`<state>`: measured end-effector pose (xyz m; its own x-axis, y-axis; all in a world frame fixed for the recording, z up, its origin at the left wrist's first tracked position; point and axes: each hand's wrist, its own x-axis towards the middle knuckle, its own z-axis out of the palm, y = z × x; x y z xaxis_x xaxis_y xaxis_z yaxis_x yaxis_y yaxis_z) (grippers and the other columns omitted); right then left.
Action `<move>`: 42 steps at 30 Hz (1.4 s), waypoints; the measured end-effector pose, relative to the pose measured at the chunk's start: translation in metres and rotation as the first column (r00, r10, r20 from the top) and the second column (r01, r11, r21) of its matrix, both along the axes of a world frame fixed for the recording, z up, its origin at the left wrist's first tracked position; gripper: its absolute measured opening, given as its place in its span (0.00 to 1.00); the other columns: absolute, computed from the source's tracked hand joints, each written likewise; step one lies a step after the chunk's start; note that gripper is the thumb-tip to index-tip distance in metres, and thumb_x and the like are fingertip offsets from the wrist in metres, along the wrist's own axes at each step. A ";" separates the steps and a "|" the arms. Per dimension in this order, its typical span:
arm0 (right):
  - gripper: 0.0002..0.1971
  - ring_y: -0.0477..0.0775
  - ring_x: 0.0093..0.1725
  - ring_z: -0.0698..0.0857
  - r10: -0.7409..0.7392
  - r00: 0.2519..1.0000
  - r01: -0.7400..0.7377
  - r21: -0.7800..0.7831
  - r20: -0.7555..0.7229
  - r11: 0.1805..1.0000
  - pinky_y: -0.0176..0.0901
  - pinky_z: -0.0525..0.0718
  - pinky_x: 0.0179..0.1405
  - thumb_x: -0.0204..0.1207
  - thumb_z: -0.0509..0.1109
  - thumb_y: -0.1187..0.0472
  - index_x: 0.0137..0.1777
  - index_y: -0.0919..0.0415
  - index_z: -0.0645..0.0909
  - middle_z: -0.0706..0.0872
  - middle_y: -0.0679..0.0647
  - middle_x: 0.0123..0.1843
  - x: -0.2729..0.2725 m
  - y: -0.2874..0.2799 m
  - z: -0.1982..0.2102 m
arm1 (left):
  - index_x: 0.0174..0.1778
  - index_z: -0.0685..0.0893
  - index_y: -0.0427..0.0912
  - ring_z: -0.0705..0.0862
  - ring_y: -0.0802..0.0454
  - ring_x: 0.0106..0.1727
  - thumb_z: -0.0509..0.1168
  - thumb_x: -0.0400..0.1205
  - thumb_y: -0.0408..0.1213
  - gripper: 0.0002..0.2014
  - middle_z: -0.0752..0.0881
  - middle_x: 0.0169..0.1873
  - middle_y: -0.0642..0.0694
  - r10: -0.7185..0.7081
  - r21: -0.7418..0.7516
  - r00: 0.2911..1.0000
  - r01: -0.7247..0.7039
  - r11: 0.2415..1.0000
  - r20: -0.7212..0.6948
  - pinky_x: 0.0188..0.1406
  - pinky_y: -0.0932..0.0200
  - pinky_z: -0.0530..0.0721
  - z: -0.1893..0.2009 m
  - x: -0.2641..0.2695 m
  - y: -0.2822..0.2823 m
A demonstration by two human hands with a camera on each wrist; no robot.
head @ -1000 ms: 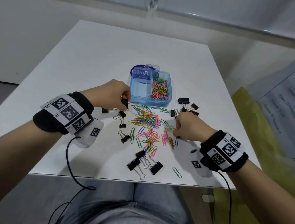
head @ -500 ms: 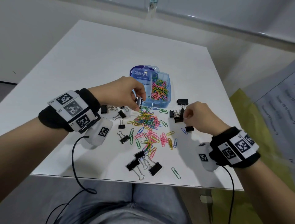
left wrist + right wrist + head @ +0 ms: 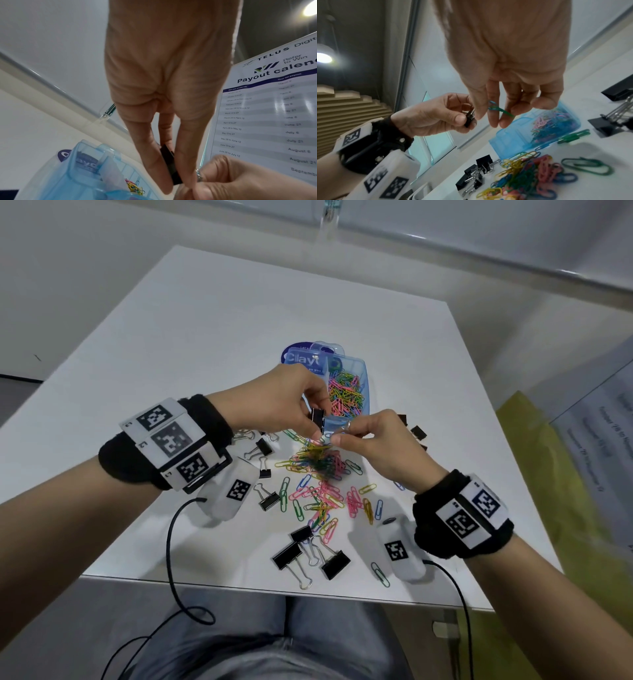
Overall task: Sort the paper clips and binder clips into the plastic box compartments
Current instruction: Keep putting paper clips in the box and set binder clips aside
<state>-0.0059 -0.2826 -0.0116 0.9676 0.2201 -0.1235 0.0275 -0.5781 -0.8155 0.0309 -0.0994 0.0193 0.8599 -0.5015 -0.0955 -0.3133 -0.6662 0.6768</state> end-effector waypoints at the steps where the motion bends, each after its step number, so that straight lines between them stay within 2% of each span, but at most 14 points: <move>1: 0.11 0.52 0.33 0.72 0.005 1.000 -0.005 -0.002 -0.003 1.000 0.41 0.69 0.35 0.75 0.73 0.57 0.31 0.56 0.87 0.78 0.66 0.30 0.000 0.000 0.000 | 0.47 0.87 0.44 0.85 0.56 0.34 0.79 0.68 0.33 0.14 0.87 0.38 0.53 0.007 0.006 1.000 -0.007 1.000 0.002 0.22 0.80 0.73 0.001 0.000 0.000; 4: 0.14 0.40 0.22 0.70 -0.039 0.999 0.038 0.042 0.017 0.998 0.29 0.68 0.28 0.77 0.71 0.61 0.33 0.69 0.85 0.76 0.45 0.20 -0.001 -0.003 -0.001 | 0.47 0.88 0.43 0.81 0.62 0.31 0.79 0.69 0.32 0.12 0.82 0.29 0.60 0.043 0.003 0.999 -0.043 0.999 -0.002 0.20 0.81 0.70 0.001 0.001 0.000; 5: 0.12 0.39 0.20 0.72 -0.076 0.997 0.073 0.084 0.029 0.994 0.24 0.69 0.27 0.76 0.71 0.63 0.36 0.71 0.86 0.79 0.44 0.20 -0.001 -0.004 -0.001 | 0.47 0.88 0.43 0.81 0.64 0.30 0.78 0.69 0.33 0.12 0.82 0.29 0.60 0.054 -0.002 0.999 -0.054 0.999 -0.001 0.20 0.81 0.70 0.000 0.001 0.001; 8: 0.04 0.40 0.23 0.77 -0.165 0.986 0.163 0.286 -0.018 0.944 0.26 0.73 0.24 0.73 0.73 0.70 0.45 0.72 0.85 0.90 0.54 0.29 0.000 -0.007 0.000 | 0.47 0.89 0.43 0.82 0.63 0.32 0.78 0.69 0.34 0.11 0.84 0.29 0.59 0.087 -0.023 0.996 -0.088 0.996 -0.018 0.23 0.80 0.72 -0.001 0.004 0.003; 10: 0.03 0.45 0.23 0.78 -0.187 0.979 0.202 0.382 -0.078 0.902 0.31 0.75 0.24 0.72 0.74 0.72 0.44 0.70 0.84 0.91 0.58 0.31 0.002 -0.009 0.000 | 0.47 0.90 0.43 0.84 0.59 0.30 0.78 0.70 0.34 0.11 0.86 0.27 0.58 0.102 -0.048 0.993 -0.105 0.993 -0.057 0.24 0.75 0.75 -0.001 0.006 0.006; 14: 0.04 0.49 0.27 0.77 -0.214 0.964 0.263 0.488 -0.156 0.832 0.38 0.75 0.31 0.73 0.71 0.73 0.45 0.71 0.86 0.88 0.62 0.34 0.007 -0.015 0.000 | 0.49 0.90 0.41 0.81 0.64 0.22 0.76 0.72 0.32 0.10 0.86 0.22 0.65 0.114 -0.069 0.988 -0.122 0.990 -0.104 0.19 0.74 0.73 0.000 0.008 0.012; 17: 0.06 0.47 0.29 0.79 -0.221 0.964 0.266 0.499 -0.149 0.824 0.39 0.76 0.34 0.74 0.69 0.73 0.47 0.69 0.87 0.87 0.59 0.34 0.009 -0.017 0.001 | 0.50 0.90 0.41 0.81 0.64 0.24 0.76 0.72 0.31 0.11 0.86 0.22 0.66 0.123 -0.071 0.987 -0.131 0.989 -0.105 0.23 0.73 0.75 0.001 0.008 0.013; 21: 0.06 0.46 0.31 0.80 -0.220 0.967 0.256 0.489 -0.131 0.834 0.39 0.77 0.36 0.75 0.68 0.73 0.48 0.69 0.86 0.87 0.60 0.36 0.011 -0.016 0.003 | 0.50 0.90 0.41 0.83 0.59 0.28 0.76 0.72 0.31 0.11 0.86 0.22 0.67 0.122 -0.080 0.986 -0.132 0.988 -0.116 0.31 0.64 0.79 0.001 0.006 0.013; 27: 0.05 0.48 0.30 0.81 -0.190 0.969 0.245 0.489 -0.158 0.837 0.37 0.79 0.35 0.75 0.68 0.73 0.44 0.66 0.85 0.89 0.58 0.34 0.009 -0.007 0.002 | 0.50 0.90 0.37 0.85 0.64 0.25 0.76 0.72 0.30 0.11 0.87 0.26 0.57 0.119 -0.113 0.983 -0.135 0.984 -0.137 0.23 0.77 0.76 0.001 0.005 0.008; 30: 0.06 0.50 0.30 0.81 -0.203 0.967 0.255 0.512 -0.156 0.820 0.37 0.79 0.34 0.75 0.68 0.73 0.41 0.64 0.85 0.90 0.57 0.33 0.009 -0.005 0.002 | 0.50 0.90 0.36 0.85 0.65 0.25 0.76 0.72 0.29 0.11 0.87 0.23 0.58 0.125 -0.118 0.982 -0.142 0.983 -0.143 0.23 0.78 0.76 0.002 0.004 0.007; 32: 0.05 0.51 0.31 0.81 -0.227 0.961 0.278 0.532 -0.160 0.800 0.37 0.79 0.32 0.75 0.68 0.74 0.42 0.66 0.84 0.90 0.57 0.32 0.009 -0.004 0.000 | 0.49 0.90 0.39 0.84 0.65 0.25 0.76 0.72 0.30 0.11 0.87 0.27 0.58 0.127 -0.107 0.984 -0.141 0.984 -0.125 0.24 0.77 0.75 0.001 0.004 0.007; 36: 0.04 0.50 0.29 0.81 -0.256 0.929 0.369 0.616 -0.266 0.697 0.36 0.79 0.28 0.74 0.68 0.75 0.41 0.70 0.84 0.87 0.54 0.29 0.010 -0.002 -0.001 | 0.47 0.88 0.42 0.83 0.63 0.30 0.78 0.69 0.31 0.12 0.88 0.42 0.50 0.131 -0.123 0.990 -0.136 0.983 -0.046 0.31 0.72 0.77 0.000 0.005 0.009; 40: 0.05 0.48 0.28 0.81 -0.210 0.874 0.478 0.695 -0.438 0.538 0.34 0.79 0.25 0.76 0.67 0.74 0.40 0.70 0.81 0.83 0.58 0.33 0.013 -0.002 0.003 | 0.44 0.85 0.43 0.84 0.52 0.38 0.78 0.68 0.29 0.13 0.86 0.43 0.48 0.142 -0.138 0.990 -0.139 0.981 0.017 0.43 0.54 0.81 0.000 0.004 0.011; 42: 0.04 0.48 0.30 0.80 -0.194 0.851 0.515 0.704 -0.488 0.488 0.32 0.80 0.24 0.77 0.66 0.73 0.41 0.69 0.80 0.81 0.58 0.36 0.014 -0.002 0.005 | 0.43 0.85 0.43 0.86 0.45 0.41 0.78 0.67 0.29 0.12 0.87 0.44 0.46 0.140 -0.126 0.988 -0.132 0.983 0.058 0.46 0.52 0.83 0.001 0.003 0.010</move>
<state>0.0085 -0.2843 -0.0069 0.9243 0.0245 -0.3808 -0.3572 0.4066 -0.8409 0.0339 -0.0899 0.0201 0.9233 -0.3837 0.0185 -0.2724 -0.6200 0.7358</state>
